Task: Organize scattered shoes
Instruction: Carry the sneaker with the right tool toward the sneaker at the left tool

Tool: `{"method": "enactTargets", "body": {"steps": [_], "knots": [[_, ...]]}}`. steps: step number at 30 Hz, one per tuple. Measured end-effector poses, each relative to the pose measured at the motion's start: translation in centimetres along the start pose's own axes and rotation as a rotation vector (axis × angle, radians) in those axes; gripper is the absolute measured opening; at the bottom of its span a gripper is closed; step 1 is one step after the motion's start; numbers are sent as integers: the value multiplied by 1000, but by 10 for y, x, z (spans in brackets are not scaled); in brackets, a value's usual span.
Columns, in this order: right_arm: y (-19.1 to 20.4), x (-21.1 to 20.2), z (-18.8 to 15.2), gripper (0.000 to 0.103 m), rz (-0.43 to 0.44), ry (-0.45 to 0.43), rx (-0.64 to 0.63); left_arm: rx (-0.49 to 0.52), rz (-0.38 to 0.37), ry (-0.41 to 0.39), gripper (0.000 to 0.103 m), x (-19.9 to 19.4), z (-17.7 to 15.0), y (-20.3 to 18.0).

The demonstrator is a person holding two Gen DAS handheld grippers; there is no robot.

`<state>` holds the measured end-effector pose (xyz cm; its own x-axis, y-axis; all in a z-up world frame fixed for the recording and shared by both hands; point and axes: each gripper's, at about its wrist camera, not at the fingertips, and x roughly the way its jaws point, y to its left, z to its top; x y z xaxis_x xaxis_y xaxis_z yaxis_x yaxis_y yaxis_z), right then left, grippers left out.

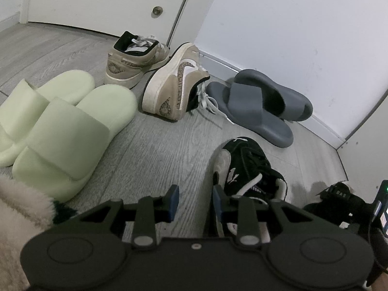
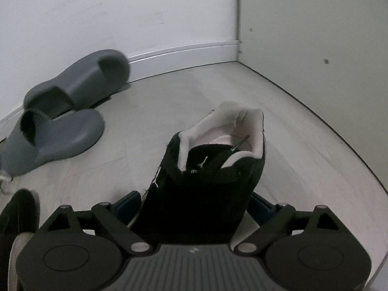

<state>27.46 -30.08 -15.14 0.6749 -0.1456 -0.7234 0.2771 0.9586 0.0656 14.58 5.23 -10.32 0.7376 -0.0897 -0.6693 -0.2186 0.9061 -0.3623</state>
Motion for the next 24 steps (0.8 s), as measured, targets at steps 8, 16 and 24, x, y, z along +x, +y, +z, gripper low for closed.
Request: {"method": "enactTargets", "body": {"steps": [8,16,24], "knots": [[43,-12,-16,91,243,13,-310,1,-4,-5,31,-1,-1,1],[77,-30,-33,91,414,44,-500,0,-7,-13,31,-3,-1,1],[92,-41,-41,94,411,52,-474,-5,-7,-20,32,-4,-1,2]]}}
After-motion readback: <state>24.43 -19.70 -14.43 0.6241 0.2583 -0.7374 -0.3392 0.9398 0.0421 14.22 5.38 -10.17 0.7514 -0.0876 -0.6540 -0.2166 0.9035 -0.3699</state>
